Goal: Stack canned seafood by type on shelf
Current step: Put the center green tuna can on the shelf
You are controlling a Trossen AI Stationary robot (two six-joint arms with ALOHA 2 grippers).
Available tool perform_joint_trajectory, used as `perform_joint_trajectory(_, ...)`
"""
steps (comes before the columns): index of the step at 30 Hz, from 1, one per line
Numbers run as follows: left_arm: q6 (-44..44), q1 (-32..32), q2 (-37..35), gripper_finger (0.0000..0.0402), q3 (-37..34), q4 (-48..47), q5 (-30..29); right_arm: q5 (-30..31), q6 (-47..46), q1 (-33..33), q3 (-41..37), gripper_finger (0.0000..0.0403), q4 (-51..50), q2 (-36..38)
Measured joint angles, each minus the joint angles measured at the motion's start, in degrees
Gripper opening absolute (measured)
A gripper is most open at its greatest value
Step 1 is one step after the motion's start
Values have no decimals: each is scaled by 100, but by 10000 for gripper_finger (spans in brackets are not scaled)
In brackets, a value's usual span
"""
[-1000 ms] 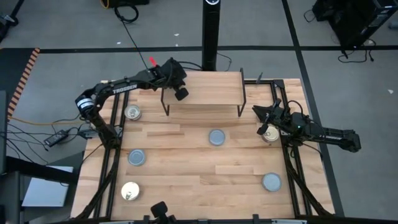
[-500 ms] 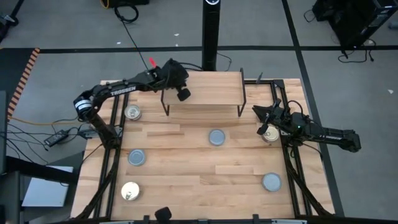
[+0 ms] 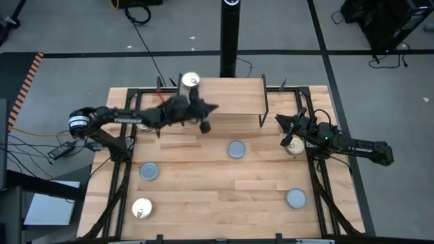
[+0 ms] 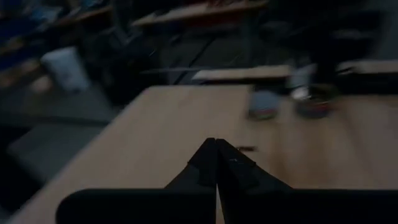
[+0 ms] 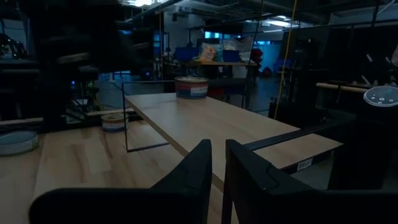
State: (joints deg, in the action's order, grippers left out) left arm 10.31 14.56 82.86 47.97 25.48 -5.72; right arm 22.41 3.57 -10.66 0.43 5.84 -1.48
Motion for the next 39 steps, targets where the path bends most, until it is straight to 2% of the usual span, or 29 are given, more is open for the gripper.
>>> perform_joint_trajectory(7, 7, -680, -247, 3, -1203, 1819, 138, 0, 2, 1, 0, 62, 34, -1)
perform_joint_trajectory(12, 28, -889, -308, 3, -1743, 2539, 154, -73, -75, 0, -2, 62, 543, -2)
perform_joint_trajectory(21, 397, -848, -302, 3, -2094, 3047, 147, -492, -702, 3, 0, 59, 1060, -52)
perform_joint_trajectory(24, 435, -839, -302, 3, -2092, 3203, 145, -657, -699, 58, 0, 38, 1067, -216)
perform_joint_trajectory(27, 434, -839, -302, 3, -2092, 3209, 147, -570, -563, 119, 0, 10, 1141, -444)
perform_joint_trajectory(33, 406, -839, -302, 3, -2092, 3255, 147, -414, -563, 297, 325, 12, 967, -1070)
perform_joint_trajectory(39, 297, -854, -298, 3, -2090, 3112, 258, -356, -901, 717, 903, 29, 322, -2146)
